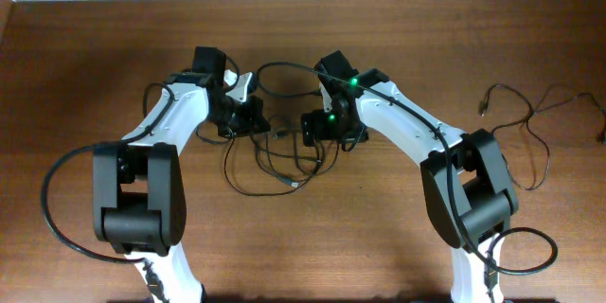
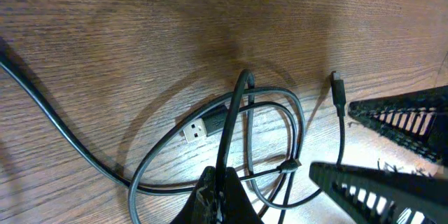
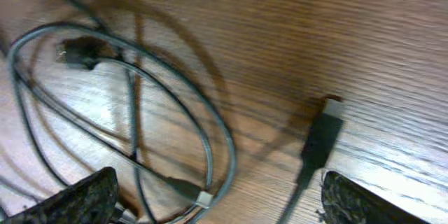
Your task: Untangle cables
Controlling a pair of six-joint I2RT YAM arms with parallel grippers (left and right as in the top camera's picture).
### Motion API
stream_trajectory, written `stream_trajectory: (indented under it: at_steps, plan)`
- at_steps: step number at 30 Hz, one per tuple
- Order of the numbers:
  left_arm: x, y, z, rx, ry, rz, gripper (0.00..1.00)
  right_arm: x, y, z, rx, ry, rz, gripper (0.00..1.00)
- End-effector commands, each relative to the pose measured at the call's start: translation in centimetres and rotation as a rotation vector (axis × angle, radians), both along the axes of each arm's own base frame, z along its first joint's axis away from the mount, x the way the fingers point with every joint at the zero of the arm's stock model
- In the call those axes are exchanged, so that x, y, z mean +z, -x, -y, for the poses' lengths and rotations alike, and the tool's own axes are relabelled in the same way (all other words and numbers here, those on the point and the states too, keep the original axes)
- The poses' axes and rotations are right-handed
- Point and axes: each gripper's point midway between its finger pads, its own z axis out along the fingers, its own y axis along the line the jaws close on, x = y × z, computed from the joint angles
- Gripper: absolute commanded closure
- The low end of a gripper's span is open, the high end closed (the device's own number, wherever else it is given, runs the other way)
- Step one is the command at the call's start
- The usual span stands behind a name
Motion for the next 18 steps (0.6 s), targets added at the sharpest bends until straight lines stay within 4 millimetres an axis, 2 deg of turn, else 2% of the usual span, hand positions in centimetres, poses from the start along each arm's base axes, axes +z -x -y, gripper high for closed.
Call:
stream_trajectory:
  at_steps: [1, 2, 3, 6, 8, 11, 13, 15, 18]
  plan:
    - [0.2, -0.2, 0.1, 0.007, 0.012, 0.001, 1.0, 4.9, 1.0, -3.6, 0.227, -0.248, 0.062, 0.07]
    - [0.2, -0.2, 0.1, 0.007, 0.012, 0.002, 1.0, 6.6, 2.2, -5.3, 0.361, -0.381, 0.076, 0.05]
    - [0.2, -0.3, 0.1, 0.007, 0.011, 0.004, 1.0, 7.1, 2.8, -5.9, 0.403, -0.435, 0.072, 0.03]
    - [0.2, -0.2, 0.1, 0.007, 0.012, 0.002, 1.0, 6.3, 3.4, -6.5, 0.416, -0.435, 0.046, 0.02]
    - [0.2, -0.2, 0.1, 0.007, 0.012, 0.002, 1.0, 5.3, 4.3, -7.5, 0.443, -0.431, 0.026, 0.05]
    - [0.2, -0.2, 0.1, 0.007, 0.012, 0.001, 1.0, 5.0, 5.7, -9.3, 0.495, -0.437, 0.029, 0.09]
    - [0.2, -0.2, 0.1, 0.007, 0.012, 0.001, 1.0, 4.8, 6.6, -10.1, 0.51, -0.419, 0.025, 0.22]
    - [0.2, -0.1, 0.1, 0.007, 0.012, -0.002, 1.0, 3.3, 6.4, -9.7, 0.409, -0.286, 0.018, 0.32]
    - [0.2, -0.1, 0.1, 0.007, 0.012, -0.003, 1.0, 2.1, 6.7, -10.0, 0.412, -0.218, 0.055, 0.37]
